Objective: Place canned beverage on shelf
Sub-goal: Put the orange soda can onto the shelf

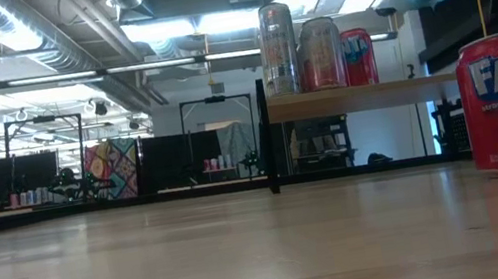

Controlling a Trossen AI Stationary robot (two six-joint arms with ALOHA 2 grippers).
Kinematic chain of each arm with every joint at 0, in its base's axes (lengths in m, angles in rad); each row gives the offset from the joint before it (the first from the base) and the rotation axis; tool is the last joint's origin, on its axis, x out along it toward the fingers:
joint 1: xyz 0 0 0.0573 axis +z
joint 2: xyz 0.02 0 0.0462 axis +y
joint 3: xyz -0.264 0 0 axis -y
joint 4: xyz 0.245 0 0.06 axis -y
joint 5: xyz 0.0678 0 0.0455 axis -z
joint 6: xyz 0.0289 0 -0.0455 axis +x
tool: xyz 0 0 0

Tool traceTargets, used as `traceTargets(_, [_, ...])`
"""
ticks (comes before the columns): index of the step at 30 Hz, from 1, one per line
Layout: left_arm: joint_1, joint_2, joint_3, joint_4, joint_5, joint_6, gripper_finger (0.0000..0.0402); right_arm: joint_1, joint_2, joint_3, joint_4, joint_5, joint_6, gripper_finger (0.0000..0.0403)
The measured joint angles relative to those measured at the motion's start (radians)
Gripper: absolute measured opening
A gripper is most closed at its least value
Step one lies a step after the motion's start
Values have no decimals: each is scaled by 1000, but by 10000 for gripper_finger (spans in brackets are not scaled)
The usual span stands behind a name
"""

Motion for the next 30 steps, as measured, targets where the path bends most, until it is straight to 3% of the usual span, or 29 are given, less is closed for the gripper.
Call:
traceTargets(5, [0, 0, 0, 1, -6, -28, 351, 140, -8, -11, -26, 103, -34, 387])
traceTargets(9, [0, 1, 0, 2, -7, -51, 351, 215, -67, -113, -16, 238, 118, 387])
traceTargets(12, [0, 2, 0, 2, -7, -55, 351, 250, -122, -224, 60, 247, 217, 387])
traceTargets(19, [0, 2, 0, 2, -7, -79, 351, 259, -147, -341, 217, 180, 319, 387])
traceTargets(30, [0, 3, 0, 2, -33, -103, 351, 259, -40, -432, 308, 400, 251, 387])
